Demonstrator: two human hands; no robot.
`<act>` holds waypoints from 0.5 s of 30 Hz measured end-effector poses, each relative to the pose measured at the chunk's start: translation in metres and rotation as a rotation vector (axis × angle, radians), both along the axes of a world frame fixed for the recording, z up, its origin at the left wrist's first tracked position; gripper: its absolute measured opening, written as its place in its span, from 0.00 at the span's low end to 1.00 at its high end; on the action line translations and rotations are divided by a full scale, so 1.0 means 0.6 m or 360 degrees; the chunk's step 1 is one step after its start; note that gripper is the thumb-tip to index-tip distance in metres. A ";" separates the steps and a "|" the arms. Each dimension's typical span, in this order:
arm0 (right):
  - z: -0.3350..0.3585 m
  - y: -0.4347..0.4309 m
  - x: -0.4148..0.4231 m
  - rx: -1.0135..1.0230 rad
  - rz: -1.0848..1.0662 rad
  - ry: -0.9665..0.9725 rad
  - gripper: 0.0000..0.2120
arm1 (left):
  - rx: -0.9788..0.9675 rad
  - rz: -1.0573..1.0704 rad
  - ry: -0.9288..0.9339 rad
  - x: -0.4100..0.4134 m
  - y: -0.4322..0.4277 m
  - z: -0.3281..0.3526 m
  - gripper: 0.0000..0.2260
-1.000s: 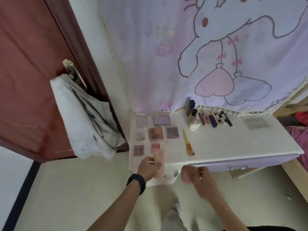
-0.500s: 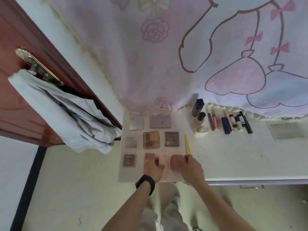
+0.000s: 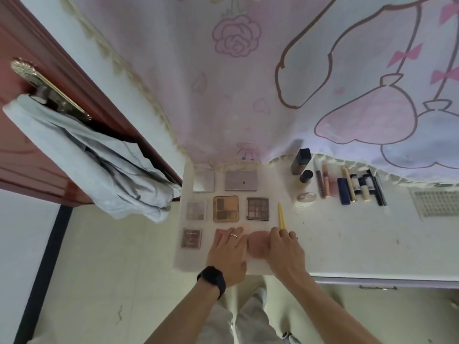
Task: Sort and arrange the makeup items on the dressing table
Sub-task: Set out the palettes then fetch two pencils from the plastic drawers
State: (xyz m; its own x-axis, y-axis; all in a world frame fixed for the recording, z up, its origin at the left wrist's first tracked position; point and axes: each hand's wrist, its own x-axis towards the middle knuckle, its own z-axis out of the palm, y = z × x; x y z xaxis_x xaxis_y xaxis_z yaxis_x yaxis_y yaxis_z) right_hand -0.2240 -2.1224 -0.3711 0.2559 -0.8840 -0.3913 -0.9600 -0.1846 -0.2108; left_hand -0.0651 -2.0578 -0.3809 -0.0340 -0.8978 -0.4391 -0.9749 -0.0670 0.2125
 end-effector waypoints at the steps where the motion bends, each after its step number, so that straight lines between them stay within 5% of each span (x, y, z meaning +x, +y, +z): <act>1: -0.003 0.001 -0.005 -0.0055 0.0092 -0.0024 0.10 | 0.0046 -0.0071 -0.0019 0.007 0.003 -0.005 0.34; 7: -0.018 0.009 -0.029 0.0050 0.0504 -0.0103 0.31 | 0.0108 -0.0277 -0.0154 0.031 0.018 -0.029 0.38; 15: -0.032 0.007 -0.032 0.0013 0.0470 0.0016 0.31 | 0.0085 -0.0288 -0.0114 0.039 0.019 -0.040 0.38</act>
State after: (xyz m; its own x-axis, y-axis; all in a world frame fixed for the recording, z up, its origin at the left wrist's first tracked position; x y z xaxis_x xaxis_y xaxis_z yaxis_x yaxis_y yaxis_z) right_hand -0.2434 -2.1183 -0.3905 0.4976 -0.7685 -0.4022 -0.8670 -0.4547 -0.2039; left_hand -0.0417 -2.0465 -0.4050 -0.1596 -0.8554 -0.4927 -0.9845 0.1012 0.1431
